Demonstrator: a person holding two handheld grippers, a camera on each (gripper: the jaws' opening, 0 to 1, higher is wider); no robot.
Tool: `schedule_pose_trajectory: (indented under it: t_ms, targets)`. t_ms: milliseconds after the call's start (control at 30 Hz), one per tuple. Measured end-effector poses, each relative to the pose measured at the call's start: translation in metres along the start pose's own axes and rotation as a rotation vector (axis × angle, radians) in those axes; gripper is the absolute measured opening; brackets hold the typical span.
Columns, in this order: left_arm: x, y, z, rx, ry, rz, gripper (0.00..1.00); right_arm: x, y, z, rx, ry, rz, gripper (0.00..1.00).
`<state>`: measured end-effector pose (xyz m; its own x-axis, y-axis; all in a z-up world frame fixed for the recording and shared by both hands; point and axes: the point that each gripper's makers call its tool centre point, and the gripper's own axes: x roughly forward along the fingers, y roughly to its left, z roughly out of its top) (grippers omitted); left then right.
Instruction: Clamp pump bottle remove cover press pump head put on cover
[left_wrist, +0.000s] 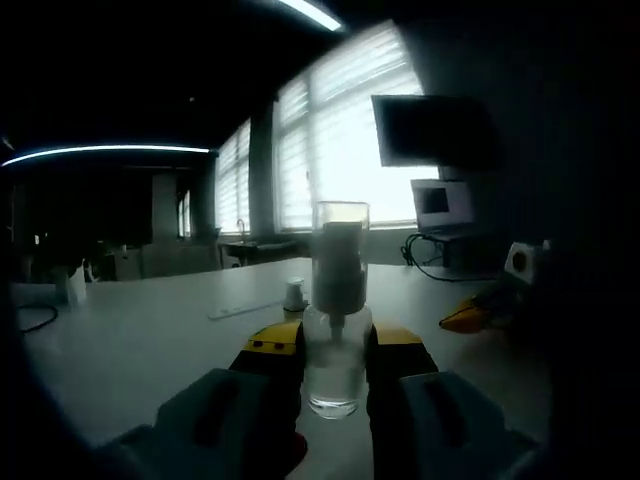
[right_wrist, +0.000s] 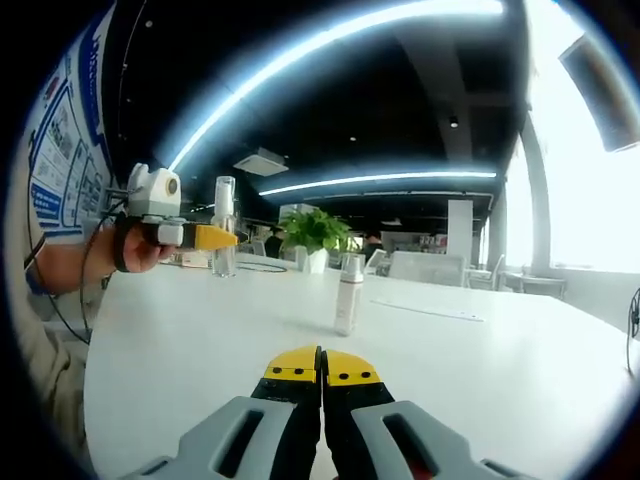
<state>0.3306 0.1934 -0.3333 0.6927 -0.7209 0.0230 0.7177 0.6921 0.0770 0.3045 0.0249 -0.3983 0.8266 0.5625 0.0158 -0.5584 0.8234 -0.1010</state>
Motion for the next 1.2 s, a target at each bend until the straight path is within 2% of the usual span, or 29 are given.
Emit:
schedule_pose_trajectory:
  t_ms: [133,200,833,1100,1200]
  targets:
    - [-0.004,-0.011,-0.007,0.001,0.006,-0.023,0.16,0.000,0.002,0.000,-0.007,0.002,0.004,0.00]
    - [-0.005,-0.008,-0.012,-0.010,0.014,-0.028,0.16,0.000,0.003,0.000,-0.009,0.003,0.008,0.00]
    - [-0.021,-0.054,-0.047,-0.069,0.070,-0.113,0.16,0.000,0.004,-0.002,-0.009,0.014,0.010,0.00]
    - [-0.025,-0.066,-0.053,-0.084,0.066,-0.154,0.16,0.000,-0.005,-0.004,0.018,0.025,-0.012,0.00]
    - [-0.026,-0.069,-0.055,-0.083,0.066,-0.164,0.16,0.000,-0.002,-0.004,-0.004,0.033,-0.007,0.00]
